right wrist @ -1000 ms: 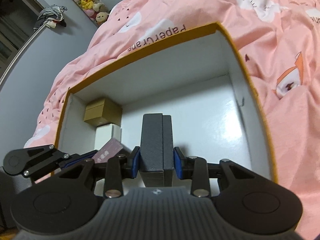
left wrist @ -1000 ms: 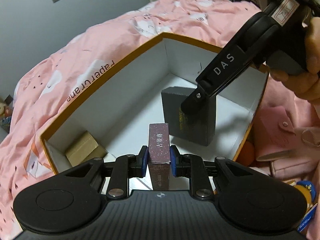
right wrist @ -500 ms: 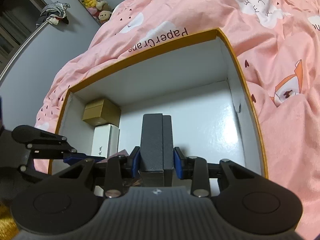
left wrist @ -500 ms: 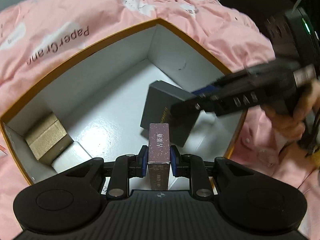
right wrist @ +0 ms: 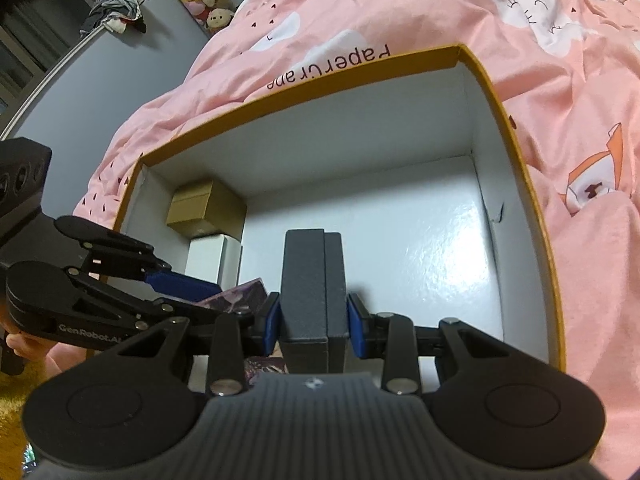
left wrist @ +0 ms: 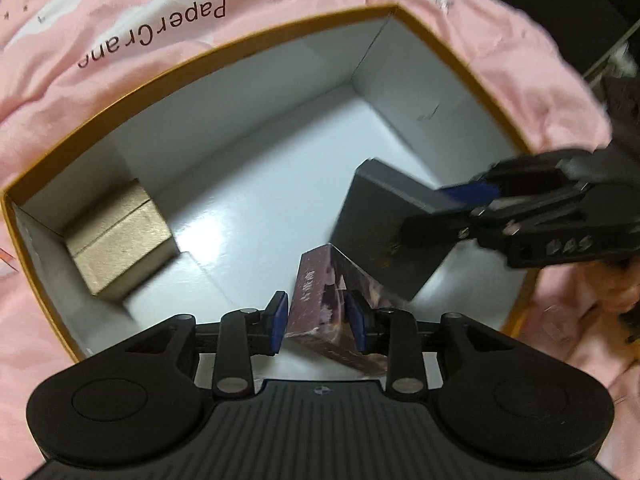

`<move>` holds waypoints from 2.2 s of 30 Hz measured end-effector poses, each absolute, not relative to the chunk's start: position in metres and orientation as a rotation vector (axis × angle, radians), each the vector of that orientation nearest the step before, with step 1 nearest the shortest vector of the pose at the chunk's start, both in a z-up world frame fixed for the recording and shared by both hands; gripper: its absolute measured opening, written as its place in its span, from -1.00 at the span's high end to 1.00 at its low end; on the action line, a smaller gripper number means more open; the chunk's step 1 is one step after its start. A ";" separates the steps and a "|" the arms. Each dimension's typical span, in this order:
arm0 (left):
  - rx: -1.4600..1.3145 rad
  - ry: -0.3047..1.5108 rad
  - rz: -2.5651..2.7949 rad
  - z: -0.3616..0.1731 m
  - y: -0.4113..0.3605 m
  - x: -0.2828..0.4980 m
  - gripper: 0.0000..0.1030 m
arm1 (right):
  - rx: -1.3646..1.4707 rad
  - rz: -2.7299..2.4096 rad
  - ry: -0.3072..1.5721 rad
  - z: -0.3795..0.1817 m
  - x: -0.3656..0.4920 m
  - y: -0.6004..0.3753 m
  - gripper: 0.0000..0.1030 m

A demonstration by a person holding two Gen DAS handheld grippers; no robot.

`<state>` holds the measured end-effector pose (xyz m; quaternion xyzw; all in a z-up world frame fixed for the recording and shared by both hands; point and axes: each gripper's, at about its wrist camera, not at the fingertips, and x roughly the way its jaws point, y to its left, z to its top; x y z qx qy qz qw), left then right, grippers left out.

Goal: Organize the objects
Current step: 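Carry both boxes over the orange box while the left lowers the maroon box inside, then lower the black box into the orange box and open the right gripper while the left releases the maroon box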

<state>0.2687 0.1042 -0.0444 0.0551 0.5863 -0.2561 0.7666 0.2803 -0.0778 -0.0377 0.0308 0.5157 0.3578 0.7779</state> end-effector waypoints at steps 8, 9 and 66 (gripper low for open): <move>0.257 1.231 -0.511 -0.047 0.090 0.263 0.30 | 0.042 0.786 1.117 -0.038 0.278 -0.075 0.30; 0.256 1.222 -0.509 -0.046 0.089 0.263 0.30 | 0.037 0.787 1.115 -0.038 0.277 -0.075 0.30; 0.122 1.056 -0.408 -0.035 0.102 0.237 0.13 | -0.340 0.943 1.318 -0.064 0.284 -0.047 0.18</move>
